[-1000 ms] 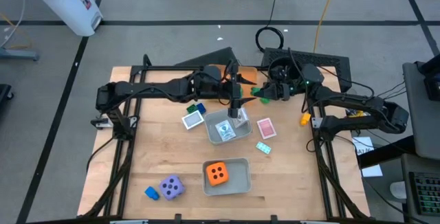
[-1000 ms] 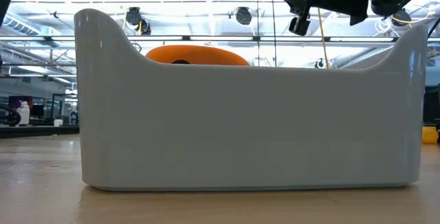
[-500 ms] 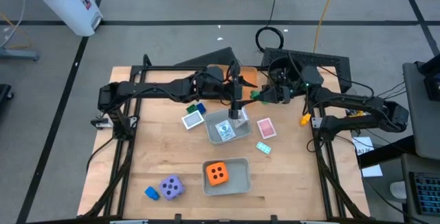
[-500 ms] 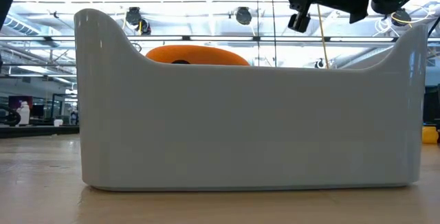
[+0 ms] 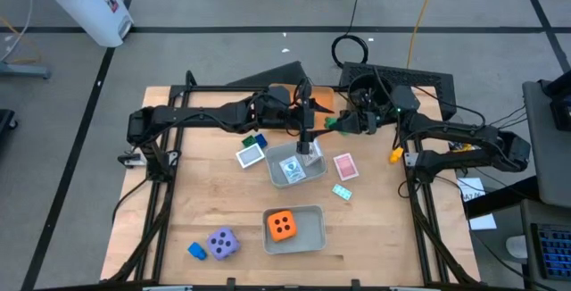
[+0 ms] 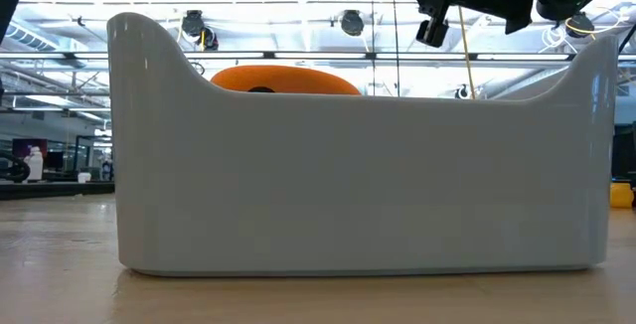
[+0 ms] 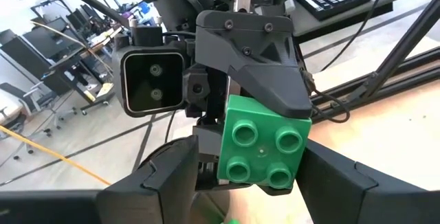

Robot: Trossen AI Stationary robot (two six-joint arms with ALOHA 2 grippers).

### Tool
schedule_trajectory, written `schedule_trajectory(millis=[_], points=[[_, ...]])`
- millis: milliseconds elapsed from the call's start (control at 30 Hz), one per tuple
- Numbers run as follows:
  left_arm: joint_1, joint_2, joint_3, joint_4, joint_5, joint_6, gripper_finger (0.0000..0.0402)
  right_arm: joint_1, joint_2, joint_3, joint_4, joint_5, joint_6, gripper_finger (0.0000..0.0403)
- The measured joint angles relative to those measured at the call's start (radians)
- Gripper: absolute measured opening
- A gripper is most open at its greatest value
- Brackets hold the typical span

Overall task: Pick & Place Toys
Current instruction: Put the green game piece into the orange bin

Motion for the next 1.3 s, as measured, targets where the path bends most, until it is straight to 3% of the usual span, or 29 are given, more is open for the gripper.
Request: schedule_trajectory(millis=[233,533,833,1000,1300], points=[[0.0,-0.001,0.0,0.0,0.0,0.003,0.0223,0.0,0.0,0.0,0.0,0.001,0.0,0.0139],[-0.003,-0.002,0.0,-0.001,0.004,0.015,0.0146,-0.001,0.0,0.0,0.0,0.001,0.003,0.014],[-0.014,-0.002,0.0,-0.001,0.009,0.026,0.016,-0.001,0.0,0.0,0.0,-0.003,0.002,0.0153],[-0.014,-0.002,0.0,0.001,0.012,0.022,0.0144,-0.001,0.0,0.0,-0.001,-0.002,0.05,0.0181],[-0.007,-0.013,0.001,0.01,0.007,-0.018,0.0153,-0.034,0.001,0.002,-0.016,0.02,0.074,0.0241]])
